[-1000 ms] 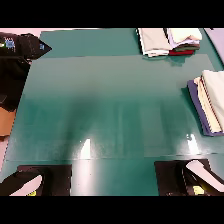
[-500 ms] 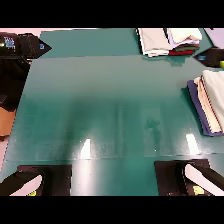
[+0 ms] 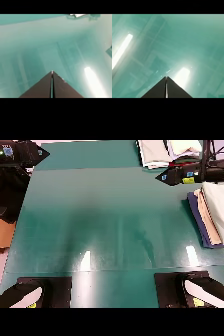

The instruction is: Fold the shirts.

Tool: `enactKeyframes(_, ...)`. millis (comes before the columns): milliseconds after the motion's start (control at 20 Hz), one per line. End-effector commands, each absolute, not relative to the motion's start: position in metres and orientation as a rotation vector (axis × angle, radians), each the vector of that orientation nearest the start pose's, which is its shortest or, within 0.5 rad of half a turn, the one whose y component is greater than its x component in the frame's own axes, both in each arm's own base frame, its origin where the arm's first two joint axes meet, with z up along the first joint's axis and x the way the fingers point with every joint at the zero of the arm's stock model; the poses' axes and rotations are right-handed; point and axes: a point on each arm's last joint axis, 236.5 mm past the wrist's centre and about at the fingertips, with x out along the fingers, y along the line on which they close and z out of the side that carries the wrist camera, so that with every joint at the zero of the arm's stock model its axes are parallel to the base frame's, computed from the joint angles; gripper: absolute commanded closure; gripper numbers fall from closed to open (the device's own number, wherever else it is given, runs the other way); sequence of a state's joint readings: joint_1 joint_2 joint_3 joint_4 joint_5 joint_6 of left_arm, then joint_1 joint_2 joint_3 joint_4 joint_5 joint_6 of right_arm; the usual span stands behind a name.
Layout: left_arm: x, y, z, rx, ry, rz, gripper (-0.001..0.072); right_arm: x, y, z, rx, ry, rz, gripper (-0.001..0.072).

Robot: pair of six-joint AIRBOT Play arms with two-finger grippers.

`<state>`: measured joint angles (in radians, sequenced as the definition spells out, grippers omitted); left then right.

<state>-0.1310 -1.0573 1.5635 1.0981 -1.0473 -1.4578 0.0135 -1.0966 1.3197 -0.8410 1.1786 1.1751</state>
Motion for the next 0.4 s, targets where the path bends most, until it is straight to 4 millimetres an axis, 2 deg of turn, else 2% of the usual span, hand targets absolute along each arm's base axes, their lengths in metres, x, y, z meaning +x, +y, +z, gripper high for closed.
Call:
enactKeyframes(0,0.4,-0.1449,0.3131,-0.206,0.494,-0.484,0.0681,0.3769,0.1555,0.1901,0.212,0.816,0.682,0.0696)
enactKeyframes(350,0.4015,-0.1445,0.3153,-0.208,0.483,-0.481,0.0681,0.3728,0.1566,0.1878,0.209,0.833,0.692,0.0696)
